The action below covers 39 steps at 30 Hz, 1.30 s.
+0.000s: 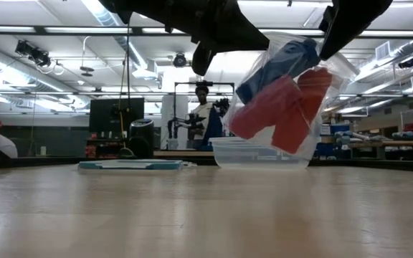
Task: Roll bandage
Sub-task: Close the transparent zip bag
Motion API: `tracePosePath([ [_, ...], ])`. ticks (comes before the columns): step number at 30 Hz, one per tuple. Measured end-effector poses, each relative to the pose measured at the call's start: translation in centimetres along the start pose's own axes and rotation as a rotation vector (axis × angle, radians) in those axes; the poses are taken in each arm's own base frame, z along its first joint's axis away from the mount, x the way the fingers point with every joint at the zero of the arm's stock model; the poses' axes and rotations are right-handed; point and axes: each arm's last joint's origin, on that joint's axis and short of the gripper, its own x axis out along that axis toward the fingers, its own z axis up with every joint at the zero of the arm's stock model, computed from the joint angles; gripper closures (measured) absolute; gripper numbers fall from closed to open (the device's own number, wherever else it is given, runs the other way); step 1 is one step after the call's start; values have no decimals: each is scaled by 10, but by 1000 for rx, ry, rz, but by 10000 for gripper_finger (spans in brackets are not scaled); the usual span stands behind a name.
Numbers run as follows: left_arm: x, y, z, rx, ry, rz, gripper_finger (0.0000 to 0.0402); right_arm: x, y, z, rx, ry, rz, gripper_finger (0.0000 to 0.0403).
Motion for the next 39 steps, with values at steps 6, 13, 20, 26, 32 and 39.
tracePosePath([
  [6,0,0,0,1,5,-10,402,-1,1,-3,6,23,0,370],
  [13,0,0,0,2,7,-7,402,-2,2,-9,4,80,15,374],
  [20,0,1,0,1,-1,7,402,-3,4,-14,-36,112,19,343],
  [26,0,0,2,-1,-16,0,402,-10,7,-15,-31,74,40,287],
  [32,0,-4,3,49,-44,-13,402,-26,-5,-17,97,-10,-60,264],
  [39,-1,-16,1,136,-84,-53,402,-47,13,-26,92,-233,-118,266],
])
